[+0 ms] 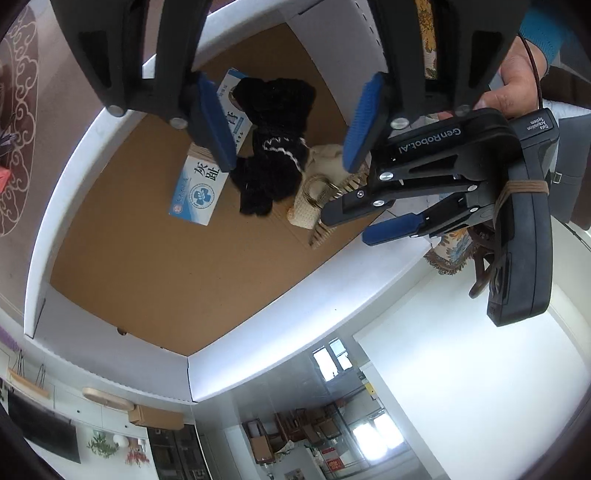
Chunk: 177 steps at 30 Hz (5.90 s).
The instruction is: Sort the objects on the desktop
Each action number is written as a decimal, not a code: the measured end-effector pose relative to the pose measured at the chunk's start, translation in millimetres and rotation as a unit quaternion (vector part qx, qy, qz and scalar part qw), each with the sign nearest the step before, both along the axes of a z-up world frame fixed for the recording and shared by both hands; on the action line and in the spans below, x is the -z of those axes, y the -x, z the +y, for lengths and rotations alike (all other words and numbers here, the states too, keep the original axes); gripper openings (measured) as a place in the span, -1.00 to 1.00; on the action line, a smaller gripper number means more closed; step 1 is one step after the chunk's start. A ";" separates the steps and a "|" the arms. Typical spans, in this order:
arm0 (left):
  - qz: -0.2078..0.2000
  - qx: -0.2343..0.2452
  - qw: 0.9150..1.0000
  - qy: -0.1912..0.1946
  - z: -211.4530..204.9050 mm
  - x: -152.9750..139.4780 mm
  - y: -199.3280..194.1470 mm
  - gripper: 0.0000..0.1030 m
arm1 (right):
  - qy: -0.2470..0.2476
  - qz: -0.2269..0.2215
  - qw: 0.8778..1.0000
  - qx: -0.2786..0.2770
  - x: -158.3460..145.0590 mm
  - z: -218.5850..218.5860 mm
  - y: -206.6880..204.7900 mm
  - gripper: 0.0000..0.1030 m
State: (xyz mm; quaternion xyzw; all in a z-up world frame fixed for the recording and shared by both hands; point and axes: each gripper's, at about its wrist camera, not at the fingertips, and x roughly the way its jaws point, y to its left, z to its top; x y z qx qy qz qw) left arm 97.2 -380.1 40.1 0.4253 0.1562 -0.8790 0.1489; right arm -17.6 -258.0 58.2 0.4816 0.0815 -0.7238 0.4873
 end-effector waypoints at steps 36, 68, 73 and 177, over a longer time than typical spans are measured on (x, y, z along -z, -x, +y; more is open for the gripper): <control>-0.025 0.277 0.958 0.069 374.9 88.8 132.4 0.96 | -0.145 0.113 0.904 0.386 89.8 433.4 57.5 1.00; -0.022 0.280 0.957 0.073 376.2 88.4 130.7 1.00 | -0.145 0.113 0.904 0.386 90.3 433.3 57.7 1.00; -0.022 0.279 0.957 0.073 376.3 88.3 131.0 1.00 | -0.145 0.113 0.904 0.385 90.7 432.8 57.7 1.00; -0.019 0.268 0.961 0.064 296.5 78.3 134.2 0.10 | -0.145 0.113 0.904 0.385 91.8 431.0 60.3 1.00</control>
